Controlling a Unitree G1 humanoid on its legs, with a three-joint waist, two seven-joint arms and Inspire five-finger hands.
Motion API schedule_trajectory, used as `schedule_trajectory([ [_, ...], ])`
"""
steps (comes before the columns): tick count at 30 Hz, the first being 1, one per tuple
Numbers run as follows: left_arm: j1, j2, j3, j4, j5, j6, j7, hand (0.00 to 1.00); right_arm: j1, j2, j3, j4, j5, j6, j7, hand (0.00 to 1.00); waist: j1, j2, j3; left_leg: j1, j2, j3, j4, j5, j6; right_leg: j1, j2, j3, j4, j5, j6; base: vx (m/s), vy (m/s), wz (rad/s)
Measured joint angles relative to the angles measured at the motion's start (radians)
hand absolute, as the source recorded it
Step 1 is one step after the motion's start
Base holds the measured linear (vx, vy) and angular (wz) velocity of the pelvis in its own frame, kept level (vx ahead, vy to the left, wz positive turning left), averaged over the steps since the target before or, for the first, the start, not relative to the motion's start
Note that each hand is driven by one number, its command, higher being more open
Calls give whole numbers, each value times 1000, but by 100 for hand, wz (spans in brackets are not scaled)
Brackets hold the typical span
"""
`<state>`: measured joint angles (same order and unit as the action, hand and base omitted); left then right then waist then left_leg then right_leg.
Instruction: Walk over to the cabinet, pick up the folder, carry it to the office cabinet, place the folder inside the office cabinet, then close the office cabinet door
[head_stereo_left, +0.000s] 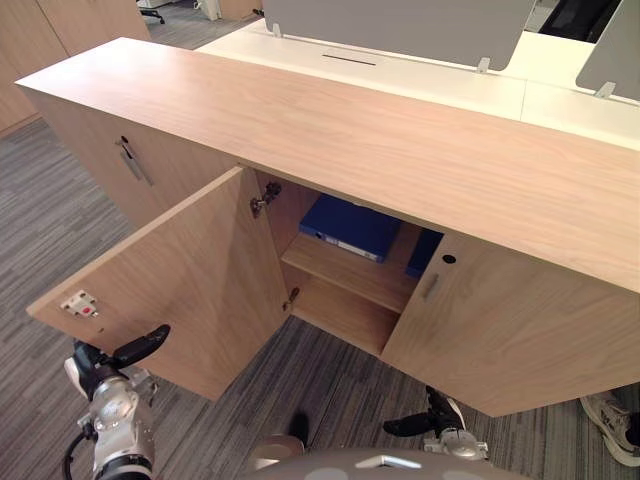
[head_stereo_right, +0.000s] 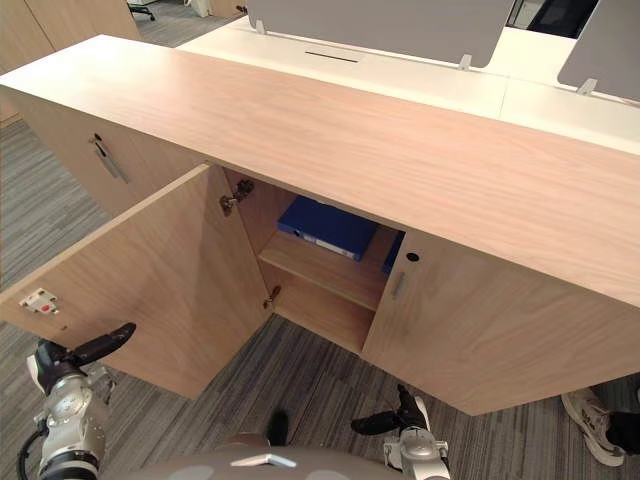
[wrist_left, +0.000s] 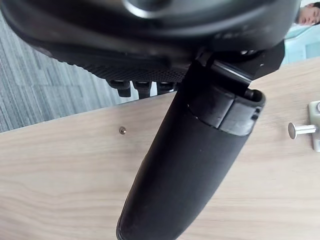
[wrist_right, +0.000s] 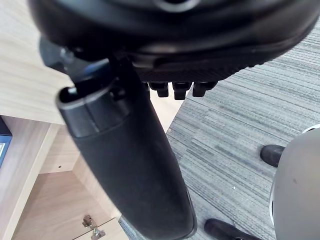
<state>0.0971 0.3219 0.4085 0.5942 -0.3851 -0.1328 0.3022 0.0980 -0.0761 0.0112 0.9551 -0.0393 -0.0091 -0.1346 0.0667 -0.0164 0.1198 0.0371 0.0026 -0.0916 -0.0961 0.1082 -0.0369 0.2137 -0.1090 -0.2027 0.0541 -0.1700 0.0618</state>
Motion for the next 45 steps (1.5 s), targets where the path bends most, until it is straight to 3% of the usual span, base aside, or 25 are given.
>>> schedule_trajectory([
  [4,44,4,10,-46,-16,15,-39,100,-13,1,-32,0,0,0,5,100,9,15,7,-3,-7,5,1,4,7,1,-4,4,-2,3,3,6,7,-3],
  [6,128,39,15,-123,73,36,-69,100,-14,-1,-36,-2,0,-1,14,100,8,10,5,-3,-6,13,1,1,10,-1,-3,12,-5,3,3,18,7,-12],
  [8,201,65,33,-185,151,16,-108,100,-1,0,-44,-2,0,-3,15,100,18,5,3,0,-4,19,0,-3,11,-1,-3,18,-6,3,3,16,-15,-11],
  [9,229,56,29,-186,162,-26,-115,100,5,0,-58,-4,1,-5,17,100,18,2,-1,2,-2,24,0,-7,12,-1,-1,23,-6,3,3,4,-18,-9],
  [12,234,0,-24,-136,72,11,-199,100,7,-3,-72,-6,2,-4,19,100,21,23,-1,7,-4,31,0,-8,13,0,-5,28,-4,4,5,-19,7,-7],
  [14,229,-85,-39,-131,75,15,-145,100,11,13,-69,-6,2,-4,22,100,21,24,-3,16,-3,33,0,-10,13,6,-9,30,-5,4,5,-38,17,-2],
  [17,269,-115,-50,-209,103,27,-115,100,14,30,-69,-9,2,-4,22,100,22,18,-2,14,-2,29,0,-10,12,5,-8,25,-5,4,5,-41,-3,4],
  [25,281,-126,-36,-258,41,45,-114,100,18,43,-71,-9,1,-3,25,100,25,3,-3,10,-7,45,0,-10,16,-4,-15,41,-7,7,12,-21,14,-4],
  [45,266,-133,-39,-250,81,46,-62,100,17,42,-70,-7,0,-1,15,100,21,3,-4,13,-9,44,0,-6,19,-2,-15,40,-8,8,13,-7,2,0],
])
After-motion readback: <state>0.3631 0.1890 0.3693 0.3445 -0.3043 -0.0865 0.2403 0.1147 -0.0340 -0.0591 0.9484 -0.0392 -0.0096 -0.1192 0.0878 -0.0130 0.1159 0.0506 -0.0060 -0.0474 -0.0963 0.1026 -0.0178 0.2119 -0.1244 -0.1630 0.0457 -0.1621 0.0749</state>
